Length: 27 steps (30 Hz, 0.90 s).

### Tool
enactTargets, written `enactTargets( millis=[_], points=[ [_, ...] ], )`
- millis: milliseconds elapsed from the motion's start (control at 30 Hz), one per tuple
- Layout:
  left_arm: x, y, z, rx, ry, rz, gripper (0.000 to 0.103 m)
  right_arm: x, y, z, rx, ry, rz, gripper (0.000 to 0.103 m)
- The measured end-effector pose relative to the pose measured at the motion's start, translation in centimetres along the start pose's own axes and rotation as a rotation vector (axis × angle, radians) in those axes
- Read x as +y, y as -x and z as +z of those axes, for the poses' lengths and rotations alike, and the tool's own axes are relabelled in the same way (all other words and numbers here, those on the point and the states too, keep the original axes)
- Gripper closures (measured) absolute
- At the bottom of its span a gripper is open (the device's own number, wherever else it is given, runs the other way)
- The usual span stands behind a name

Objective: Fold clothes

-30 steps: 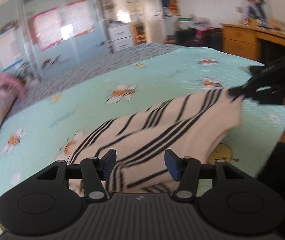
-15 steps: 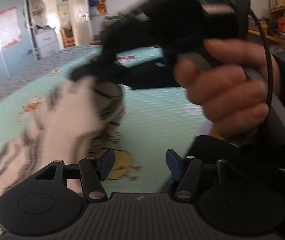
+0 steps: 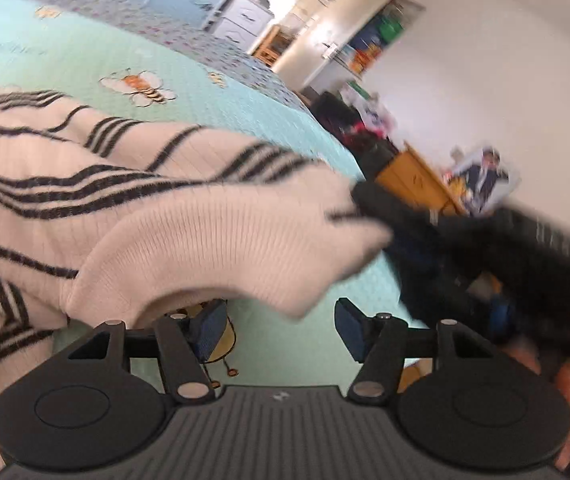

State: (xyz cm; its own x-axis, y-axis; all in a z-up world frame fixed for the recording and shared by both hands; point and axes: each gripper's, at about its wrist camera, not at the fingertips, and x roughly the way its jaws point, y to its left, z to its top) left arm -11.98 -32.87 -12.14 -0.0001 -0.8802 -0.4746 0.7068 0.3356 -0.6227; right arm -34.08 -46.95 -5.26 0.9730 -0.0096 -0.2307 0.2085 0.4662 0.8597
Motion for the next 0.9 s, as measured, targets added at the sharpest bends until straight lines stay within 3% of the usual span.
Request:
enactTargets(
  millis=[67,267,467,733,900],
  points=[
    [-0.1,0.1,0.3,-0.005,0.051,-0.037,0.041,-0.2,-0.2,-0.6,0.000,-0.019,0.010,0.096],
    [1.2,-0.6,-1.2,0.034,0.332,-0.169,0.043,0.4,-0.2,-1.0,-0.013,-0.060,0.114,0.096],
    [3.4,0.4,-0.7,-0.066,0.541,-0.199,0.043,-0.4,0.4,-1.3,-0.051,-0.118,0.124,0.096],
    [3.8,0.6,-0.2,-0.085,0.661,-0.195,0.048,-0.4,0.2,-2.0,-0.071,-0.120,0.089,0.096],
    [4.4,3.1,-0.2,-0.102,0.690,-0.199,0.049,-0.7,0.0,-2.1,-0.086,-0.153,0.078,0.096]
  ],
)
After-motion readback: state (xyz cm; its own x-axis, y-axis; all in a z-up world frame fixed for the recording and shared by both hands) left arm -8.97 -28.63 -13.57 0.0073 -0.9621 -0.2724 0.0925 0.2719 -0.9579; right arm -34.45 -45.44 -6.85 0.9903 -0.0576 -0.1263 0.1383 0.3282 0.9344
